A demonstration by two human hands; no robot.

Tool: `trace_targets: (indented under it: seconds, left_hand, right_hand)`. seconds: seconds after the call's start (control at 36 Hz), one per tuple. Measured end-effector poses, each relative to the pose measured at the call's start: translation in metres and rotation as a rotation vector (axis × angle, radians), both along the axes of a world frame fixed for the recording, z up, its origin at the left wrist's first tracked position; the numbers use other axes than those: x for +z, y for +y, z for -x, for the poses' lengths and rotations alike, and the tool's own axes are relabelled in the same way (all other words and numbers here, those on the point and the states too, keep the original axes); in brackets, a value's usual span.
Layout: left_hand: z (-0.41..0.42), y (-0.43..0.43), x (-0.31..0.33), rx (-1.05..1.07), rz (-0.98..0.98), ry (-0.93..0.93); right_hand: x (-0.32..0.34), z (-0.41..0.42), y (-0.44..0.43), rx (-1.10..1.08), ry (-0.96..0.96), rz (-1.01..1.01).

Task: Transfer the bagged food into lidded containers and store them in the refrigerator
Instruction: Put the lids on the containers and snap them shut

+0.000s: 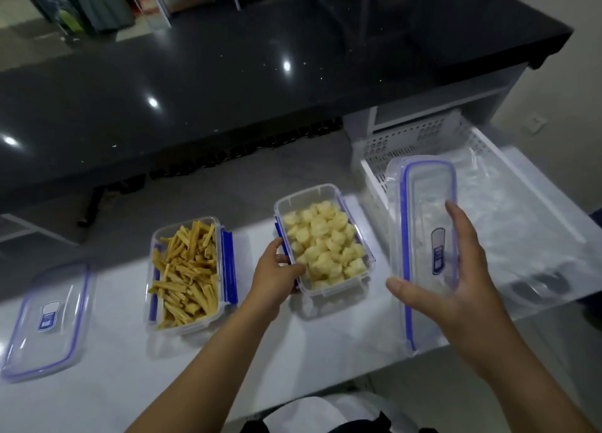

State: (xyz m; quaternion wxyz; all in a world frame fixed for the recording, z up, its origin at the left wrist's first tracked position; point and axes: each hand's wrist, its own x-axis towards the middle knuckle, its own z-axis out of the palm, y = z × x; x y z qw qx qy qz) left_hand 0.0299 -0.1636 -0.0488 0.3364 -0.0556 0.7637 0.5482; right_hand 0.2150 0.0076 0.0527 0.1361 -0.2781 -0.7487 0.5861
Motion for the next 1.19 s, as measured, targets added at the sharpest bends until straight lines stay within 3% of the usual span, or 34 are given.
trace_targets:
  seconds: [0.22, 0.44, 0.58, 0.94, 1.19]
  left_hand:
    - [-0.012, -0.015, 0.018, 0.014, -0.026, -0.079]
    - [-0.075, -0.075, 0.015, 0.054, -0.131, -0.410]
    - [-0.032, -0.061, 0.020, 0.036, -0.152, -0.282]
    - [-0.041, -0.088, 0.000, -0.117, -0.168, -0.257]
    - [-0.052, -0.095, -0.004, -0.102, -0.267, -0.403]
  right_hand:
    - [-0.015, 0.000, -0.002, 0.023, -0.054, -0.054]
    - [-0.027, -0.011, -0.040, 0.007, -0.063, 0.027]
    - [-0.029, -0.013, -0.057, -0.025, -0.083, 0.038]
    - [-0.039, -0.018, -0.095, -0.116, -0.212, -0.018]
    - [-0.052, -0.009, -0.110, -0.153, -0.313, -0.023]
